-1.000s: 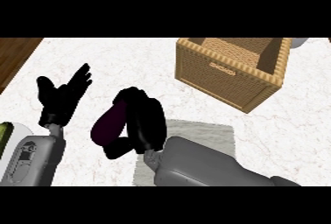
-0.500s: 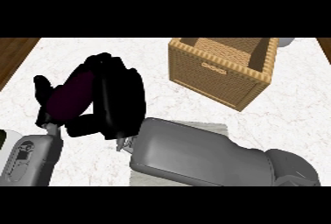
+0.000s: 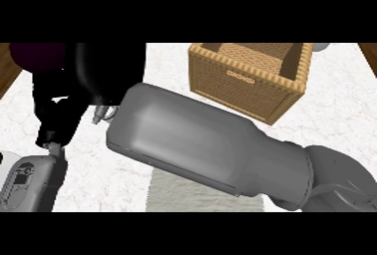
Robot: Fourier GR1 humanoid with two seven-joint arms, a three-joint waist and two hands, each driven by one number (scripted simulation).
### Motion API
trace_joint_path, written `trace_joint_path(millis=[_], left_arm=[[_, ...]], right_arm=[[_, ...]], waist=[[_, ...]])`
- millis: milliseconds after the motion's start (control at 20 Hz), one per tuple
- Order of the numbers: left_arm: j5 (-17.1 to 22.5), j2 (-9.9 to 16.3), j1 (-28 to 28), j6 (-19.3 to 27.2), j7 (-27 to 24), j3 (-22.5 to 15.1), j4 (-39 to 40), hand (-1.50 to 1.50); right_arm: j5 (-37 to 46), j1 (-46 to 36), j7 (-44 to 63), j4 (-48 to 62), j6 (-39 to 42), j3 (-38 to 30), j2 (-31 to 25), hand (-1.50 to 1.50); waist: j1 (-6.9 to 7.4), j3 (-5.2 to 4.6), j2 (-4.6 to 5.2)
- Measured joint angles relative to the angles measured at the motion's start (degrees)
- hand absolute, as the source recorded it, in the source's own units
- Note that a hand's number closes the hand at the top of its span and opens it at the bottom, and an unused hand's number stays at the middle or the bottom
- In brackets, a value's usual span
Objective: Pick the eggplant from the placemat and place it in the basket
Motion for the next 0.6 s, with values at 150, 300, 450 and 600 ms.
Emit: trace_joint_path(millis=[150, 300, 450, 600], left_arm=[[-0.25, -0.22, 1.03, 0.44, -0.49, -0.01, -0.88, 0.0], [-0.28, -0.23, 1.12, 0.55, -0.54, 0.12, -1.03, 0.0], [0.11, 0.46, 1.5, 0.1, -0.34, 0.64, -1.71, 0.0], [0.17, 0.52, 1.32, 0.29, -0.17, 0.94, -1.64, 0.0]], right_arm=[[-0.18, -3.51, 0.04, 4.92, -0.31, -1.71, 0.05, 1.5], [-0.33, -6.83, 0.17, 10.07, -0.45, -2.81, 0.11, 1.5], [0.04, -8.92, 0.18, 15.3, -0.21, -3.31, 0.17, 1.5], [0.44, -10.8, -0.12, 20.78, 0.04, -4.5, 0.22, 1.5]], waist=[[-0.22, 0.03, 0.1], [-0.48, 0.03, 0.24], [-0.86, 0.05, 0.26], [-1.45, 0.07, 0.36]])
